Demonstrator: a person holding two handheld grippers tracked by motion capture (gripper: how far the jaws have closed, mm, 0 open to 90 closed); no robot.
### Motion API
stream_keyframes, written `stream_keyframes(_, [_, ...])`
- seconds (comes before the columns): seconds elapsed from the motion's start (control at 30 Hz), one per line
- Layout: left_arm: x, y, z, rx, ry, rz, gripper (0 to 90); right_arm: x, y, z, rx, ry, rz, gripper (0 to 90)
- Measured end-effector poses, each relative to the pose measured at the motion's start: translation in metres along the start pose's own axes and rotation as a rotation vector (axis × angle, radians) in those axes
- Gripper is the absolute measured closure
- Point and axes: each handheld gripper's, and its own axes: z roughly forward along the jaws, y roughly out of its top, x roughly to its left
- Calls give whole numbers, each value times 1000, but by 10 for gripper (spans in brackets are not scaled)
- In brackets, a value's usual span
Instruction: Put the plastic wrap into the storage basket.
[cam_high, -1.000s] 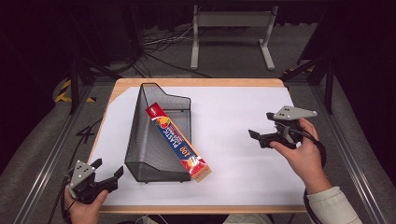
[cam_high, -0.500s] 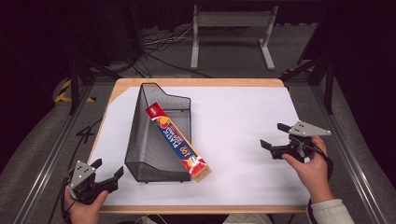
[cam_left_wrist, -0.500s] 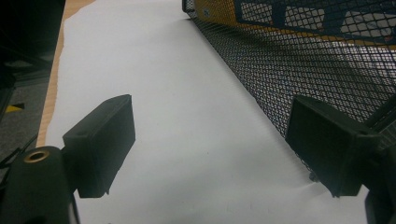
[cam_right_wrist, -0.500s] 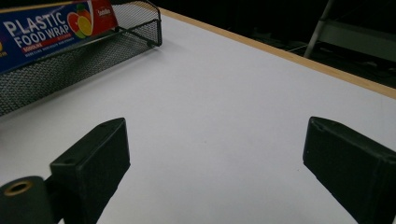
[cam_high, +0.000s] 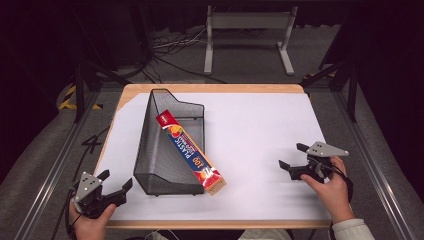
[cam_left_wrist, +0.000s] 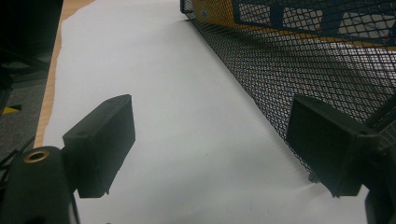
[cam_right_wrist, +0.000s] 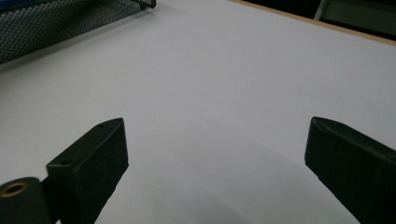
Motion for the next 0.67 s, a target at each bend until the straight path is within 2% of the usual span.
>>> stream_keyframes(0.27, [0,0,0,-1,-2,-1,166,-2,-16,5,45,22,44,64])
stream_keyframes(0.67, [1,-2,-3,-3,3,-7,167,-3,-16,8,68,35,54,64])
